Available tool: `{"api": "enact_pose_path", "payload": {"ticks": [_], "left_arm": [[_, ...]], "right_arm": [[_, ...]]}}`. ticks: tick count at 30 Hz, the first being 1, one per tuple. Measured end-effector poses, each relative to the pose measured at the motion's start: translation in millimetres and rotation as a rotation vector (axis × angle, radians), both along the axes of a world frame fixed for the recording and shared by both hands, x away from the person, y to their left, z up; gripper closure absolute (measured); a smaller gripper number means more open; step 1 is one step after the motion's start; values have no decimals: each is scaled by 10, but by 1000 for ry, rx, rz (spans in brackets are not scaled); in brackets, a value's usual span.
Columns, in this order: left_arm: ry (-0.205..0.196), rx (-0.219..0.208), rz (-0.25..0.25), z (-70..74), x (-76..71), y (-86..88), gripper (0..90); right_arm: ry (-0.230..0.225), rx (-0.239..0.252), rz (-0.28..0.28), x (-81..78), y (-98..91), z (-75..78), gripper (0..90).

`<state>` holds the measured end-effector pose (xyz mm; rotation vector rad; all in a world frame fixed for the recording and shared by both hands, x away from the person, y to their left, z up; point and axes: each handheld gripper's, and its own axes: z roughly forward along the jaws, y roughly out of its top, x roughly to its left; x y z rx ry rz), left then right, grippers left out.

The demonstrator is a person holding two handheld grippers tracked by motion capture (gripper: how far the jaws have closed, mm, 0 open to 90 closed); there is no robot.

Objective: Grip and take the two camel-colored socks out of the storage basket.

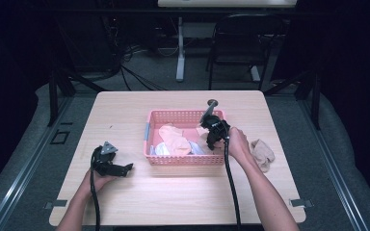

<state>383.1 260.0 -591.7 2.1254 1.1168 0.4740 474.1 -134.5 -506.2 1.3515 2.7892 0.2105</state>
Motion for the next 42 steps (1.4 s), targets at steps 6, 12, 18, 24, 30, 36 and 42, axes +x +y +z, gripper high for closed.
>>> {"api": "enact_pose_path", "payload": {"ticks": [6,12,18,24,30,36,42], "left_arm": [[0,0,0,0,0,0,4],[0,0,0,0,0,0,4],[0,0,0,0,0,0,4],[0,-1,0,0,0,-1,4],[0,0,0,0,0,0,4],[0,0,0,0,0,0,4],[0,1,0,0,0,0,4]], "right_arm": [[-1,11,15,-36,23,63,824],[-27,28,21,-70,11,174,825],[-54,39,33,-113,31,332,825],[-87,57,49,-156,67,575,825],[-116,62,61,-188,89,772,825],[-148,71,80,-248,107,1019,825],[-181,87,99,-323,115,1210,825]]}}
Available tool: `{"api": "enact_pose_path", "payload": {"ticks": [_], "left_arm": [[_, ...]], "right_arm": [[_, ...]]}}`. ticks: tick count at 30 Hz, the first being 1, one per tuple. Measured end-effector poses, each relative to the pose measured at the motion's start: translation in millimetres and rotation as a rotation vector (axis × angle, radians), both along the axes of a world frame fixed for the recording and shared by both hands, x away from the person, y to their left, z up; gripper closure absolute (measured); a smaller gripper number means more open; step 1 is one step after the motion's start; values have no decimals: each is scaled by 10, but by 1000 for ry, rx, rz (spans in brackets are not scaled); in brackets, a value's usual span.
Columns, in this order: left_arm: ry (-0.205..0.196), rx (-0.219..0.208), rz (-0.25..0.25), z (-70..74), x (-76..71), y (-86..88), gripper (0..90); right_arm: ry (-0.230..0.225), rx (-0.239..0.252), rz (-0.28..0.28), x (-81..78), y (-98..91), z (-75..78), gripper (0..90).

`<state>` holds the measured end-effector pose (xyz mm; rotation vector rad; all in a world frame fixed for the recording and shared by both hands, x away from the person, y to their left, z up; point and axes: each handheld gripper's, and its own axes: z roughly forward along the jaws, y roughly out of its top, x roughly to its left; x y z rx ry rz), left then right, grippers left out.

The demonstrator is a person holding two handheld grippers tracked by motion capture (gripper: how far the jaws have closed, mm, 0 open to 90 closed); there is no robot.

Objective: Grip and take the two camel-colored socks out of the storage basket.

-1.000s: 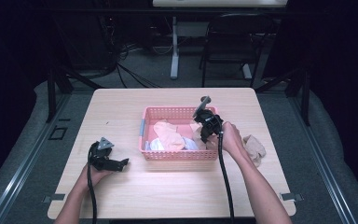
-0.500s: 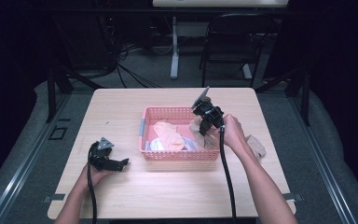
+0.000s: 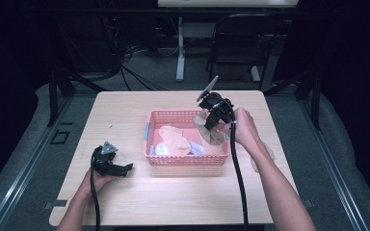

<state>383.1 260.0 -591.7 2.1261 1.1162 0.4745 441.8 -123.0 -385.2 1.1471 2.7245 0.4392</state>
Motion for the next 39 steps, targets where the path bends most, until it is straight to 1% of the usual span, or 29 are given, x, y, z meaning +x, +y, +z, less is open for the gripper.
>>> {"api": "enact_pose_path", "payload": {"ticks": [1,2,4,5,8,10,11,12,14,18,19,20,22,24,25,26,27,28,29,30,31,32,33,37,38,39], "left_arm": [[0,0,0,0,0,0,4],[0,-1,1,0,0,-1,4],[0,-1,0,0,0,0,4],[0,-1,1,0,0,0,4],[0,0,1,0,0,0,4],[2,-4,0,-1,3,-1,3],[1,-2,-3,0,6,1,3],[1,-3,-3,-1,8,0,3],[1,-3,-3,-1,8,0,3],[0,-1,2,0,2,-1,4],[1,-4,2,-1,3,-2,4],[1,-4,2,-1,3,-2,4],[1,-2,-2,-1,6,0,3],[1,-3,-1,-1,4,-1,3],[1,-4,1,-2,3,-2,4],[1,-4,3,-2,1,-3,4],[0,-1,2,0,0,-2,4],[-1,0,2,0,-1,-1,5],[0,0,2,0,-3,-1,5],[0,0,3,0,-4,-2,5],[0,-1,3,0,-4,-2,5],[0,0,2,0,-3,-1,5],[0,0,2,0,-3,-1,5],[0,0,2,0,-3,-1,4],[0,0,3,0,-3,-1,4],[0,1,2,0,-3,-1,4]], "right_arm": [[-1,-5,2,-11,0,21,825],[-5,6,2,-23,-4,36,825],[-7,0,6,-29,-14,57,825],[-10,7,2,-38,-27,67,825],[-14,15,-6,-55,-92,107,825],[-15,13,-10,-64,-153,139,824],[-18,20,-17,-71,-192,150,825],[-16,15,-17,-71,-221,166,824],[-25,9,-26,-74,-305,202,824],[-38,37,-66,-99,-530,255,824],[-35,45,-85,-118,-662,270,823],[-35,45,-85,-118,-662,270,823],[-39,31,-103,-139,-798,269,823],[-39,43,-134,-158,-927,240,823],[-35,32,-141,-162,-999,225,824],[-27,50,-156,-169,-1065,203,823],[-23,48,-170,-173,-1134,178,824],[-16,43,-195,-179,-1262,117,824],[-16,43,-195,-179,-1262,117,824],[-8,39,-209,-183,-1320,83,823],[3,34,-232,-188,-1425,6,823],[8,28,-238,-190,-1476,-29,823],[8,28,-238,-190,-1476,-29,823],[29,45,-276,-193,-1622,-226,821],[34,41,-279,-191,-1644,-265,821],[45,47,-298,-184,-1689,-390,820]]}}
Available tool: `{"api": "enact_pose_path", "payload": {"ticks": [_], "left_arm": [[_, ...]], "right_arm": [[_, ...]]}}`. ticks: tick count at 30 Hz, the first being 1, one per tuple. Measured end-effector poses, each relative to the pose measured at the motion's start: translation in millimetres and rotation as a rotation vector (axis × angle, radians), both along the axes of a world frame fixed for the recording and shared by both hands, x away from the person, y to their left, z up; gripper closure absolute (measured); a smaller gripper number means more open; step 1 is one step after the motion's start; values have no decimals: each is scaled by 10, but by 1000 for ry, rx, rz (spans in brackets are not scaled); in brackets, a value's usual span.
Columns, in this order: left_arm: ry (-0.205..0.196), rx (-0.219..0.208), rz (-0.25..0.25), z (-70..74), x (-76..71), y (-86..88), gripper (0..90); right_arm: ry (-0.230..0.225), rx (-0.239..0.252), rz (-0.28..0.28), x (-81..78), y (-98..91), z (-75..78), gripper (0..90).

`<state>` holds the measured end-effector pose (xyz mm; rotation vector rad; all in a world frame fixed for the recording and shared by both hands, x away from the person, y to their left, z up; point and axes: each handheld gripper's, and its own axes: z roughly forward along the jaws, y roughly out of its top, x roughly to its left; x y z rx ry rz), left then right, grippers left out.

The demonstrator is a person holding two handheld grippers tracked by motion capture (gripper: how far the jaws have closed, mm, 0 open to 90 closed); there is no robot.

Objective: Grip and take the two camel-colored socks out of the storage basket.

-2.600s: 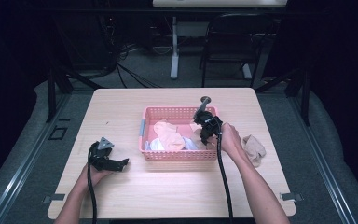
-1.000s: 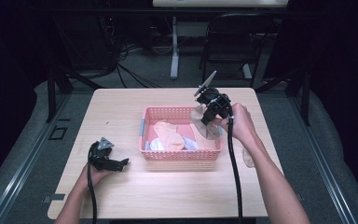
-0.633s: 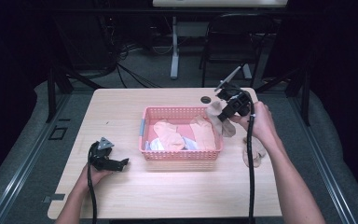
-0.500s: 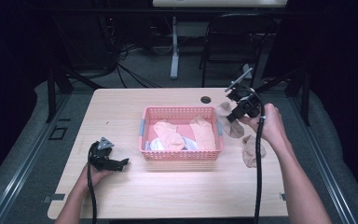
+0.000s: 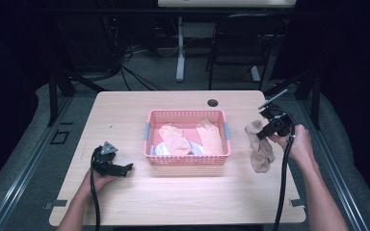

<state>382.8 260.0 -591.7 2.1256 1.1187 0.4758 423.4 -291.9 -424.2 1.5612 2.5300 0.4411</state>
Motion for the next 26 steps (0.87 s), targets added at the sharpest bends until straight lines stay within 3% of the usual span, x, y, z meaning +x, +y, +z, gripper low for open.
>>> {"api": "enact_pose_path", "payload": {"ticks": [2,3,4,7,8,11,15,16,17,18,19,21,22,26], "left_arm": [[0,-1,0,0,0,0,4],[0,0,0,0,0,0,4],[0,-1,0,0,0,0,4],[1,0,0,0,0,0,5],[0,-1,1,0,0,0,4],[0,0,0,0,0,0,5],[0,0,0,0,0,0,5],[0,0,0,0,0,0,5],[-1,-1,1,-1,-1,-1,4],[0,0,0,0,0,0,4],[-1,-1,1,-1,0,-1,5],[0,-3,2,-1,0,-1,4],[0,-1,0,0,1,0,4],[0,-2,1,-1,1,-1,4]], "right_arm": [[7,-3,-4,7,-15,-71,819],[24,-3,-18,22,-40,-221,817],[24,-3,-18,22,-40,-221,817],[49,4,-42,44,-67,-462,814],[88,-2,-36,77,-88,-603,806],[99,-9,-42,93,-101,-694,793],[119,-12,-37,107,-123,-810,686],[121,-6,-35,110,-133,-819,651],[106,0,-32,104,-169,-787,507],[106,0,-32,104,-169,-787,507],[91,18,-34,91,-177,-763,445],[45,16,-36,68,-225,-635,268],[29,48,-37,46,-271,-537,218],[-5,71,-45,3,-340,-412,154]]}}
